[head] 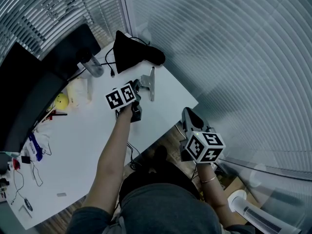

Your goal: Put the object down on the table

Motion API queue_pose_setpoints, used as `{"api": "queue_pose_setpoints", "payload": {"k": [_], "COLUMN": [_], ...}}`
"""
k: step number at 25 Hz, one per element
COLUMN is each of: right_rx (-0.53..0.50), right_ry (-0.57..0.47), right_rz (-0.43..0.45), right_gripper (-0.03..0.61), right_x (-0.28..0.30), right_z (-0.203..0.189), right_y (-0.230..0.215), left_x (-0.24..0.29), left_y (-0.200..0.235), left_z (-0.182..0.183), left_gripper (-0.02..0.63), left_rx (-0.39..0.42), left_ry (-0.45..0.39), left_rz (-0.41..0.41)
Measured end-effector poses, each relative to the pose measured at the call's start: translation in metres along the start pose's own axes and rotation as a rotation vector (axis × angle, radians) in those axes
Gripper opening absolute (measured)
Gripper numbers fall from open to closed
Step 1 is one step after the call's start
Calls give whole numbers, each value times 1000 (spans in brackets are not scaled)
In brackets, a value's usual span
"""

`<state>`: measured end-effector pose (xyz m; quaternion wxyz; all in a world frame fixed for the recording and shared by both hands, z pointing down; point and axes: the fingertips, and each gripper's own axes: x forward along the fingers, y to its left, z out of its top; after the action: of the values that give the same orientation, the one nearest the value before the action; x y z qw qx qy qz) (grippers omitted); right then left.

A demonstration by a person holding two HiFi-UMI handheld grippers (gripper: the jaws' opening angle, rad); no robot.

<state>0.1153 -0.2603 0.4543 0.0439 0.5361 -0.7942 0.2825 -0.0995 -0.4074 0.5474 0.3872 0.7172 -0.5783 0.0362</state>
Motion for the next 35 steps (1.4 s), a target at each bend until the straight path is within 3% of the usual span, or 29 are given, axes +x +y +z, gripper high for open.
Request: {"api": "queue_pose_setpoints", "payload": {"k": [20,35], "right_rx": [-26,-59], "right_ry": [-9,-7], "right_rz": [56,80], "right_gripper": [3,3], "right_x": [2,1], "right_z": [-2,-7], "right_y": [32,53], "left_x": [-80,-140], "left_y": [-14,-33], "left_z": [-4,3], "left_gripper": [71,40], "left_rx": [274,363], "left_ry": [-52,-123], "left_rz": [6,-32]}}
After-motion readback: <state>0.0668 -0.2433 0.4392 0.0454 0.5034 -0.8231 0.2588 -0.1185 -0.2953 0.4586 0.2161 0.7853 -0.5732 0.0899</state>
